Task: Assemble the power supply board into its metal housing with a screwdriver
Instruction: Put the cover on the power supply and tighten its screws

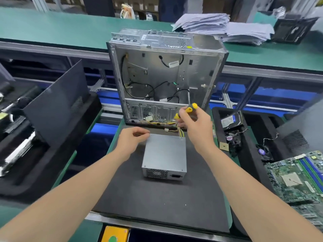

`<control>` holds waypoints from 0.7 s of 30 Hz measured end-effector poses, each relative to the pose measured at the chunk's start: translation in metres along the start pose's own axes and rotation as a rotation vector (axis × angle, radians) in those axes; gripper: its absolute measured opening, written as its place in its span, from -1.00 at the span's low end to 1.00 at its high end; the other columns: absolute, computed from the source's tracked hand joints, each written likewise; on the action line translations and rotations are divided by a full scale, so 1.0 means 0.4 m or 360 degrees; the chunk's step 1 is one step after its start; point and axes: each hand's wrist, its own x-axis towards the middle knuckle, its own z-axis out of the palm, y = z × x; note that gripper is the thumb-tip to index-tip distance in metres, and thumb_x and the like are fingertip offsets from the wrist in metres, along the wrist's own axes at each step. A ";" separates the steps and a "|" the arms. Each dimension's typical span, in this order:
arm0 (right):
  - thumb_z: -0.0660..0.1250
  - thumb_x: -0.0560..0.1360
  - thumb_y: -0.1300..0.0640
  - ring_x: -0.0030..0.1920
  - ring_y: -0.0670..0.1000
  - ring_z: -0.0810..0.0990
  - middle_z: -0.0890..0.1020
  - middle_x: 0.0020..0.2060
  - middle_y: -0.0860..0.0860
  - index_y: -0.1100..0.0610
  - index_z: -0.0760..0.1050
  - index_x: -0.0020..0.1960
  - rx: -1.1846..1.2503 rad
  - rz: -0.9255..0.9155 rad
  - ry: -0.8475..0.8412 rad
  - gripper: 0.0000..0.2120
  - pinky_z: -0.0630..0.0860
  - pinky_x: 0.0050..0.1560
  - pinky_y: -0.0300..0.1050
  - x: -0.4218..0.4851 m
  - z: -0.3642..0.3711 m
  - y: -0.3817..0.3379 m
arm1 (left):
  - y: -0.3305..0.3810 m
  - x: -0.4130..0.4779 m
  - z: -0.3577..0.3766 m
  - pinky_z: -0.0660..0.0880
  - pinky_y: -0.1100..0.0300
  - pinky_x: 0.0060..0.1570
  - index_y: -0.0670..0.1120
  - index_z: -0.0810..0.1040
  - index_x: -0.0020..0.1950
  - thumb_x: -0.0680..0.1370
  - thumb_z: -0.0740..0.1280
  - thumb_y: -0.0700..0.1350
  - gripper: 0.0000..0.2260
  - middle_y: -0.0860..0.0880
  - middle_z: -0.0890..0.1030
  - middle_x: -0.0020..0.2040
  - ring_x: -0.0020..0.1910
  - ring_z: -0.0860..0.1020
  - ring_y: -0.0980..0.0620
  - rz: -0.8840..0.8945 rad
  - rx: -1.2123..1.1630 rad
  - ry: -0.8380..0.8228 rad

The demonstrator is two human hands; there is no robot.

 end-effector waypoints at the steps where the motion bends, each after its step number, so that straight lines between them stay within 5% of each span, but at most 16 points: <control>1: 0.39 0.61 0.03 -0.15 0.03 0.75 0.75 -0.19 0.00 0.07 0.64 -0.01 -0.0039 -0.0033 -0.0038 -0.87 0.71 0.02 0.11 0.002 0.021 -0.003 | -0.003 -0.001 0.000 0.49 0.42 -0.15 0.04 0.75 -0.09 0.49 0.56 -0.17 -0.89 0.10 0.74 -0.17 -0.19 0.64 0.24 0.0008 -0.0015 -0.0022; 21: 0.36 0.63 0.08 -0.21 -0.02 0.72 0.72 -0.22 -0.03 0.06 0.61 -0.02 -0.0241 -0.0119 -0.0303 -0.91 0.71 -0.07 0.09 0.046 0.122 0.019 | -0.033 0.030 0.016 0.54 0.32 -0.04 -0.01 0.74 -0.07 0.49 0.55 -0.17 -0.93 0.10 0.73 -0.16 -0.13 0.67 0.14 0.0120 0.0083 0.0073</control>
